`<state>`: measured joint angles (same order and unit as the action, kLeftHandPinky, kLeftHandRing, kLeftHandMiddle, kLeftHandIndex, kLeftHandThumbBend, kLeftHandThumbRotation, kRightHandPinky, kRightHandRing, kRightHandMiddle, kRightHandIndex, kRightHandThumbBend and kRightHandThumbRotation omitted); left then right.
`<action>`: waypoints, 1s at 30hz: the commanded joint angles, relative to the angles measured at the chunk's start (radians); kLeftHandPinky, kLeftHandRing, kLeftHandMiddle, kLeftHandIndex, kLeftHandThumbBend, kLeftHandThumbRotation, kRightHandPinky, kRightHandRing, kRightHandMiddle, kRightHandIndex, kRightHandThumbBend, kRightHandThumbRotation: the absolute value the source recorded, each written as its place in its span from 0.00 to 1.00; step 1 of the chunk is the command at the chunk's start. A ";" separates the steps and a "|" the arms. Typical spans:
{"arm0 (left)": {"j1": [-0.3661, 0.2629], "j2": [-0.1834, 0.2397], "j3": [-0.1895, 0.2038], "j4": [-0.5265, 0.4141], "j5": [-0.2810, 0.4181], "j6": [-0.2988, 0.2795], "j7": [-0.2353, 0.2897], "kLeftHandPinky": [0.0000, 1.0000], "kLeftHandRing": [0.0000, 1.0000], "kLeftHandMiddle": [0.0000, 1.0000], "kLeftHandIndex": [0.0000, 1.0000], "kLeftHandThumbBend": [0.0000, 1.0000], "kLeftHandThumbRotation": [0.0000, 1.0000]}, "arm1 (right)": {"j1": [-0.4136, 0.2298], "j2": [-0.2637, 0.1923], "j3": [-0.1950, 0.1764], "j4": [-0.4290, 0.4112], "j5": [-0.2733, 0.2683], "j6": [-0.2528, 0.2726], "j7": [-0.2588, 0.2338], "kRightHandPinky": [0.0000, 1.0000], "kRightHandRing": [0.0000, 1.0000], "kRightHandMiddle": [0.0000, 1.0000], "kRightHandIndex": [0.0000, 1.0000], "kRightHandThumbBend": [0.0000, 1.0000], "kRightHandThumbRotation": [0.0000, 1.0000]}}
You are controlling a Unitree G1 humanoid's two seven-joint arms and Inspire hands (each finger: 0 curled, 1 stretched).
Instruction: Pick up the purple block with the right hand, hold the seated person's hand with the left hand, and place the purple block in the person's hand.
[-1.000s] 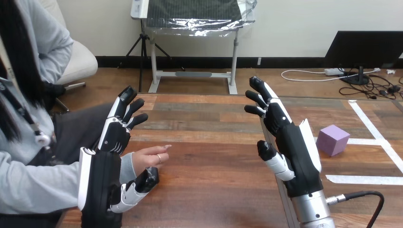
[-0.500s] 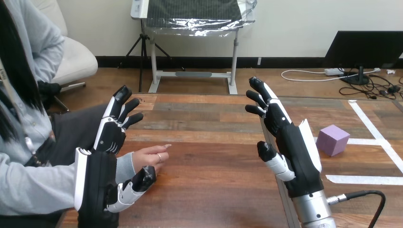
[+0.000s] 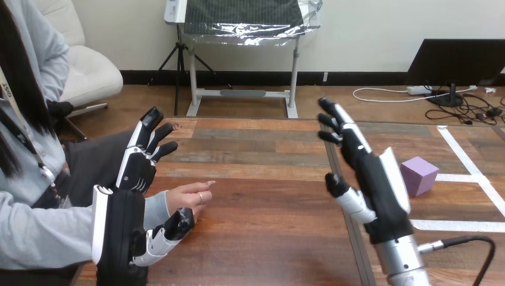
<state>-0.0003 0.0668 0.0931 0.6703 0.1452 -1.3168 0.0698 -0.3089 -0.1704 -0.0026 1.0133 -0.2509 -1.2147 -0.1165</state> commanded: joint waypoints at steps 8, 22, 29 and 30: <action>-0.055 0.000 0.000 -0.004 -0.004 -0.008 0.003 0.79 0.88 0.92 0.91 1.00 0.80 | -0.121 -0.070 -0.041 -0.132 -0.103 0.107 -0.146 0.78 0.86 0.89 0.90 1.00 0.99; -0.048 -0.005 -0.006 -0.014 -0.015 -0.002 0.000 0.79 0.87 0.92 0.90 1.00 0.80 | -0.153 -0.142 -0.046 -0.214 -0.100 0.258 -0.149 0.78 0.84 0.85 0.86 1.00 0.95; -0.048 -0.001 -0.015 -0.007 -0.030 -0.007 -0.010 0.79 0.87 0.92 0.90 1.00 0.80 | -0.182 -0.183 -0.047 -0.189 -0.114 0.298 -0.167 0.77 0.85 0.86 0.86 1.00 0.93; -0.049 -0.001 -0.016 -0.004 -0.034 -0.010 -0.011 0.79 0.87 0.92 0.90 1.00 0.80 | -0.190 -0.189 -0.048 -0.178 -0.112 0.309 -0.166 0.78 0.85 0.86 0.86 1.00 0.93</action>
<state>-0.0016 0.0642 0.0908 0.6703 0.1255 -1.3167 0.0663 -0.4075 -0.3170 -0.0391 0.8423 -0.3621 -0.9327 -0.2636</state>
